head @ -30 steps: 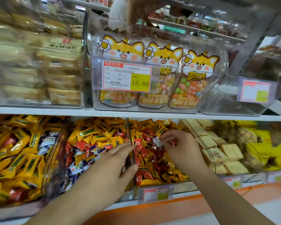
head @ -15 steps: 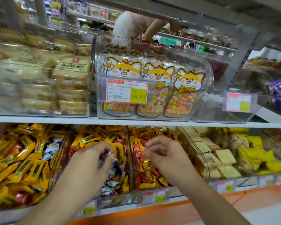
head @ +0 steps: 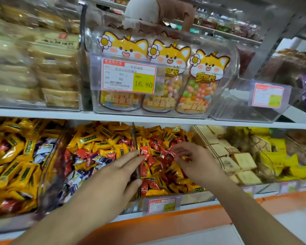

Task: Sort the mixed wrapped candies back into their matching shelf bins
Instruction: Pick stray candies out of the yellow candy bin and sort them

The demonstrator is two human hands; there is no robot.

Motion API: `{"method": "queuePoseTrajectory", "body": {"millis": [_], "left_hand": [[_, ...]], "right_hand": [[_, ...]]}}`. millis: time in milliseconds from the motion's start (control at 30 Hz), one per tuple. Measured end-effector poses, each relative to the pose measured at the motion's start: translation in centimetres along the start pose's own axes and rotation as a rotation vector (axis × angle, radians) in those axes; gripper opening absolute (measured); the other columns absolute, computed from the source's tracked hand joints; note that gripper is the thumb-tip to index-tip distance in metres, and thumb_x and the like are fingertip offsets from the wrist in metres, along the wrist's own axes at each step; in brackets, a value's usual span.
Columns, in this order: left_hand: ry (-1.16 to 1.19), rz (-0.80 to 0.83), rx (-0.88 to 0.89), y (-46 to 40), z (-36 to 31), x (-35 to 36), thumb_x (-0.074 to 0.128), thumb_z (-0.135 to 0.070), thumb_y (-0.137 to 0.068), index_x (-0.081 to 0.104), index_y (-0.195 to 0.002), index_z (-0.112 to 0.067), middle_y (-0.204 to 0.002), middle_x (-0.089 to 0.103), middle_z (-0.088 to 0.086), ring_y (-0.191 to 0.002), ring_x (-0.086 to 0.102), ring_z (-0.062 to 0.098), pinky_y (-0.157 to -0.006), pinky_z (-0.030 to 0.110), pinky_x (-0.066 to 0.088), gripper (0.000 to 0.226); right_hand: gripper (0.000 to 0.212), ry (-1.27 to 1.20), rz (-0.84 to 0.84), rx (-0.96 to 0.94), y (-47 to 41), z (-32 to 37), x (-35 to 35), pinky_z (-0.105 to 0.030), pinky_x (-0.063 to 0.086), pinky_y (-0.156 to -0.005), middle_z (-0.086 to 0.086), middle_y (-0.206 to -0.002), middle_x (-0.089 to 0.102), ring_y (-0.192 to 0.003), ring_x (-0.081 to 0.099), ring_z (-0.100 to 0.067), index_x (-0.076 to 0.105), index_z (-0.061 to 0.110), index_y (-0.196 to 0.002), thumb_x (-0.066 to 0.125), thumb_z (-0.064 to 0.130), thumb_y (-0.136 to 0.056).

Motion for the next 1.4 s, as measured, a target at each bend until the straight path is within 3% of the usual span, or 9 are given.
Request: {"method": "queuePoseTrajectory", "body": {"millis": [167, 333, 533, 667, 767, 933, 1100, 1233, 1400], "left_hand": [[0.026, -0.030, 0.017, -0.4, 0.4, 0.2, 0.036, -0.059, -0.102, 0.014, -0.157, -0.052, -0.159, -0.005, -0.041, -0.124, 0.050, -0.007, -0.112, 0.020, 0.038, 0.060], [0.030, -0.048, 0.038, -0.3, 0.6, 0.4, 0.037, -0.059, -0.101, 0.016, -0.157, -0.052, -0.159, -0.002, -0.041, -0.133, 0.044, -0.006, -0.112, 0.020, 0.037, 0.060], [0.000, -0.034, 0.033, -0.2, 0.8, 0.4, 0.039, -0.058, -0.102, 0.015, -0.158, -0.053, -0.159, -0.005, -0.042, -0.138, 0.038, -0.006, -0.114, 0.019, 0.035, 0.060], [-0.007, 0.016, -0.027, -0.1, 0.4, 0.3, 0.040, -0.057, -0.103, 0.013, -0.157, -0.053, -0.159, -0.008, -0.042, -0.090, 0.053, -0.013, -0.101, 0.013, 0.037, 0.061], [-0.010, 0.031, -0.038, 0.0, 0.3, 0.3, 0.040, -0.057, -0.103, 0.010, -0.158, -0.054, -0.159, -0.011, -0.042, -0.093, 0.053, -0.012, -0.102, 0.013, 0.038, 0.062], [0.005, 0.008, -0.012, 0.0, 0.3, 0.4, 0.042, -0.054, -0.103, 0.012, -0.158, -0.052, -0.159, -0.009, -0.042, -0.125, 0.048, -0.006, -0.109, 0.018, 0.038, 0.062], [0.015, 0.013, -0.019, -0.1, 0.4, 0.5, 0.043, -0.053, -0.103, 0.015, -0.158, -0.051, -0.160, -0.007, -0.041, -0.117, 0.052, -0.007, -0.107, 0.021, 0.042, 0.062], [0.010, 0.042, -0.033, 0.0, 0.3, 0.5, 0.043, -0.053, -0.103, 0.013, -0.157, -0.053, -0.160, -0.008, -0.042, -0.106, 0.056, -0.003, -0.105, 0.021, 0.043, 0.062], [-0.003, 0.041, -0.035, 0.0, 0.4, 0.4, 0.043, -0.053, -0.104, 0.013, -0.158, -0.052, -0.160, -0.007, -0.041, -0.101, 0.053, -0.003, -0.107, 0.018, 0.040, 0.062]], "right_hand": [[0.040, 0.321, 0.179, -0.154, -1.0, -0.5, 3.1, -0.032, 0.050, -0.104, 0.018, -0.132, 0.064, -0.124, 0.054, -0.005, 0.068, 0.041, -0.128, 0.077, 0.037, -0.090], [0.019, 0.331, 0.038, -0.058, -2.1, -1.8, 2.3, -0.036, 0.059, -0.081, 0.013, -0.109, 0.070, -0.099, 0.066, -0.012, 0.075, 0.035, -0.101, 0.080, 0.025, -0.085], [0.006, 0.305, -0.141, 0.000, -2.0, -2.6, 0.1, -0.019, 0.043, -0.060, 0.010, -0.098, 0.066, -0.084, 0.061, -0.009, 0.078, 0.030, -0.087, 0.083, 0.028, -0.085], [0.005, 0.320, -0.289, -0.012, -1.9, -2.4, -1.0, -0.033, 0.055, -0.062, 0.004, -0.103, 0.067, -0.071, 0.062, -0.014, 0.076, 0.027, -0.089, 0.080, 0.023, -0.088], [0.008, 0.330, -0.331, 0.004, -1.9, -2.4, -1.3, -0.037, 0.057, -0.066, 0.002, -0.109, 0.066, -0.074, 0.063, -0.017, 0.076, 0.025, -0.097, 0.077, 0.023, -0.090], [0.030, 0.411, -0.301, -0.109, -1.9, -1.2, -0.7, -0.041, 0.054, -0.095, 0.001, -0.123, 0.066, -0.116, 0.059, -0.026, 0.075, 0.024, -0.117, 0.074, 0.017, -0.088], [0.020, 0.212, 0.079, -0.182, -0.8, 1.5, 2.1, -0.013, 0.049, -0.082, 0.018, -0.102, 0.070, -0.096, 0.063, 0.001, 0.077, 0.032, -0.106, 0.068, 0.017, -0.096], [0.017, 0.351, 0.244, -0.067, -0.8, -0.8, 3.3, -0.036, 0.062, -0.082, 0.012, -0.096, 0.070, -0.091, 0.067, -0.011, 0.076, 0.032, -0.103, 0.071, 0.020, -0.092], [0.033, 0.392, 0.184, 0.023, -1.4, -1.9, 2.0, -0.042, 0.061, -0.086, 0.006, -0.107, 0.071, -0.101, 0.067, -0.017, 0.072, 0.036, -0.119, 0.076, 0.024, -0.089]]}}
Point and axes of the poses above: each hand's wrist, its own y-axis away from the middle knuckle, its own x-axis out of the palm, z = x × y, the point moved 4 cm from there along -y, towards the middle knuckle
